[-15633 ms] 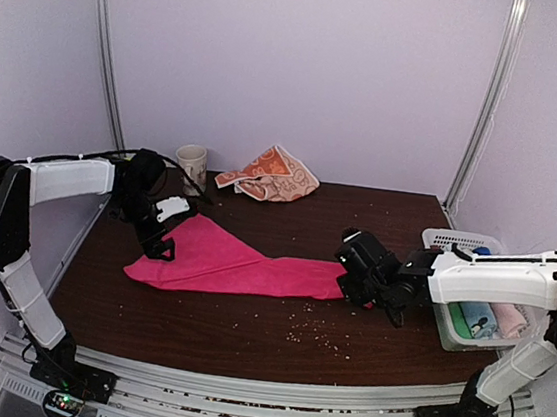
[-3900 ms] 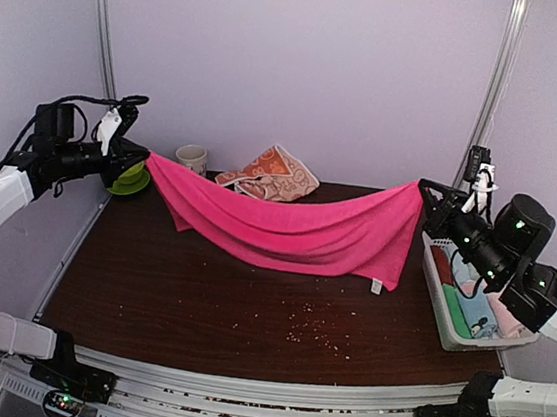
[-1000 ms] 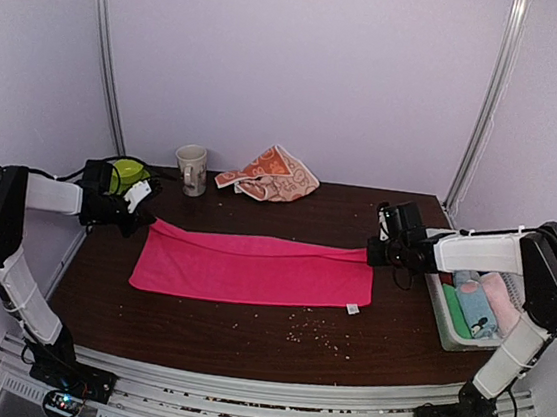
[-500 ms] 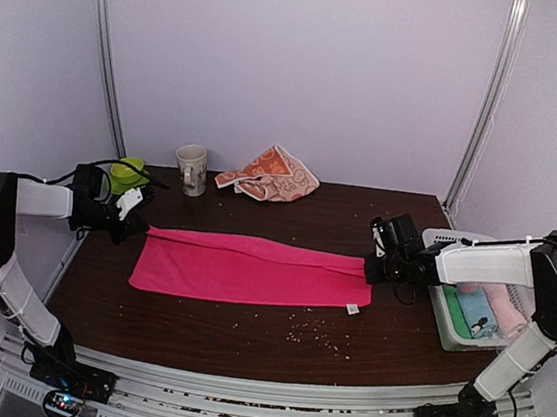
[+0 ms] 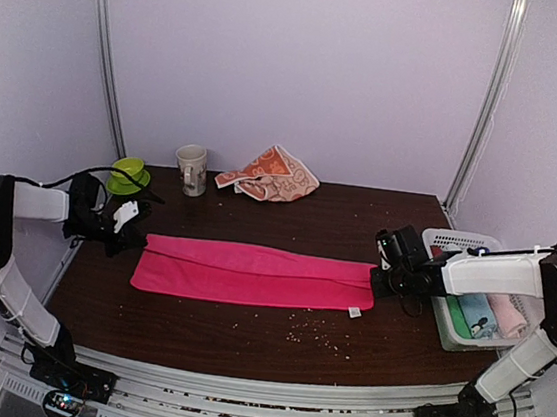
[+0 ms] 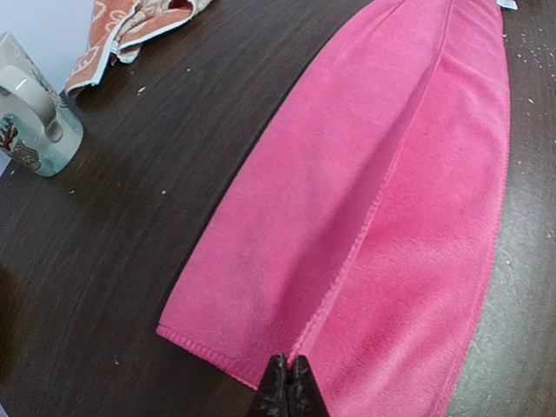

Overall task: Roll the towels
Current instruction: Fold the towel at the center of the board, then adjust the towel at the center of the board.

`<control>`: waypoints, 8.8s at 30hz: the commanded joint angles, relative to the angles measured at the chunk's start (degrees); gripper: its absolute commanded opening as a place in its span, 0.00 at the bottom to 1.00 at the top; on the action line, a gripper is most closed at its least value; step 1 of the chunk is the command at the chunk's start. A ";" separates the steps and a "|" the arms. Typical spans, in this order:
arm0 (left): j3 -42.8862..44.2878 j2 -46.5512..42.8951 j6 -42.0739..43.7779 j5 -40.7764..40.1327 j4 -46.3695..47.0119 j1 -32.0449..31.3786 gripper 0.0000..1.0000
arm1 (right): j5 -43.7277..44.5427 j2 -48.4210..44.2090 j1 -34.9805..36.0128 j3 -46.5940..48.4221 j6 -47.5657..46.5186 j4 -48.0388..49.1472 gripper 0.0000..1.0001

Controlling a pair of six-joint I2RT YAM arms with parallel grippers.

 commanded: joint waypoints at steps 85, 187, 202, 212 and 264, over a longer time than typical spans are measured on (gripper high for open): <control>-3.81 -1.81 28.80 1.75 -22.70 6.95 0.00 | 11.03 -5.11 13.77 -1.47 9.71 -14.45 0.00; 18.02 19.22 -22.17 -2.75 -19.31 1.84 0.26 | 8.60 35.13 29.15 30.15 -22.81 9.78 0.31; 16.53 18.35 -22.73 -4.52 -20.88 1.87 0.23 | 8.93 36.50 29.52 30.57 -22.74 8.82 0.31; 17.15 17.95 -22.11 -4.82 -22.65 1.95 0.26 | 9.22 36.98 29.79 30.85 -22.88 7.88 0.31; 18.92 16.90 -26.31 -11.06 -18.30 2.65 0.12 | 9.93 37.91 30.77 32.17 -24.21 4.07 0.32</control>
